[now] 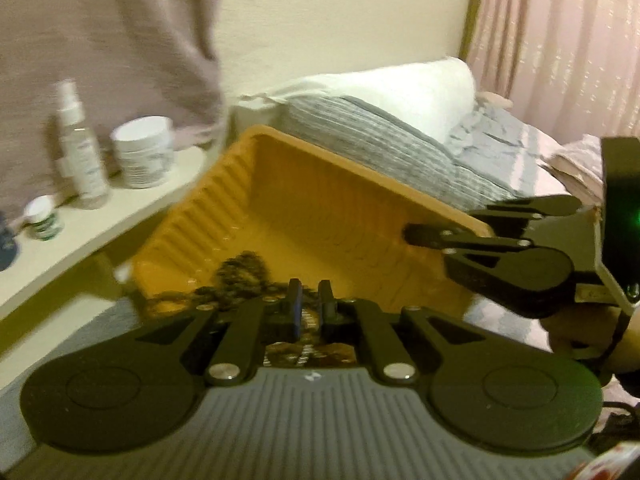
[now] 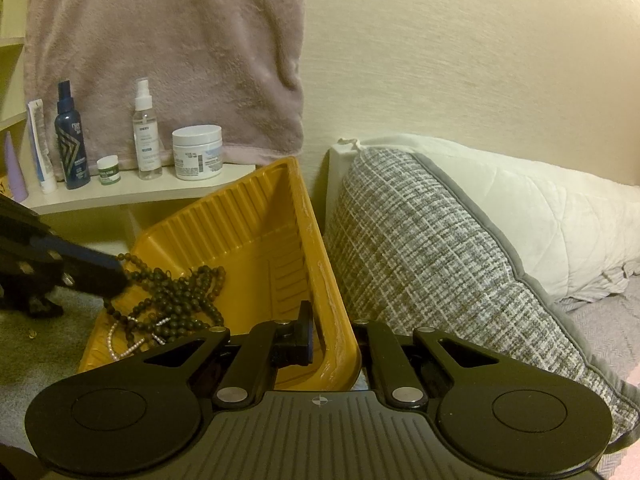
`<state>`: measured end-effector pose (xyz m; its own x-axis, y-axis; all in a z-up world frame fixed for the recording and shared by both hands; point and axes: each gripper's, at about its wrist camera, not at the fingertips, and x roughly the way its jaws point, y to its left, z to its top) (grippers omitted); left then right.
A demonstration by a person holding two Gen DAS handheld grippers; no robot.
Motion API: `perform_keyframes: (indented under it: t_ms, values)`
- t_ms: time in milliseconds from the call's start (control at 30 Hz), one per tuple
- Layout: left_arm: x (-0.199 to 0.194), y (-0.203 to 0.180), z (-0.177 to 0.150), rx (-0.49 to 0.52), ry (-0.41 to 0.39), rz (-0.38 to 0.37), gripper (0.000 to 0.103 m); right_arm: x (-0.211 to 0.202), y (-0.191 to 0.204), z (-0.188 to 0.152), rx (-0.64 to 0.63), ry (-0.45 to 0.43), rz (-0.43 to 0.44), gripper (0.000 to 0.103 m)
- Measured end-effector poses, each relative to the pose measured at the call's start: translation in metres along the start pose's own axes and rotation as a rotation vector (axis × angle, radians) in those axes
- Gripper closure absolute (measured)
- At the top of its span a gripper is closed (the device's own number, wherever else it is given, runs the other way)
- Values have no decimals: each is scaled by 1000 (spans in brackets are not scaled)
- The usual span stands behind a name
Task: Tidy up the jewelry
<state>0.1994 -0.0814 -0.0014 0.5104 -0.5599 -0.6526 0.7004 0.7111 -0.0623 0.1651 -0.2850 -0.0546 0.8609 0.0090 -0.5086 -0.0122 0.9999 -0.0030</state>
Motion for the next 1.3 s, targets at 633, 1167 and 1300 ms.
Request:
perform_keyframes:
  t_ms: [633, 1167, 1300]
  values:
    - [-85, 133, -94, -276, 14, 473, 86, 1, -3, -2, -5, 1, -4, 96]
    - [-31, 96, -139, -258, 36, 451, 82, 2, -3, -3, -18, 7, -10, 96]
    - [-19, 93, -139, -245, 37, 452, 82, 3, -4, -3, -16, 10, -12, 96]
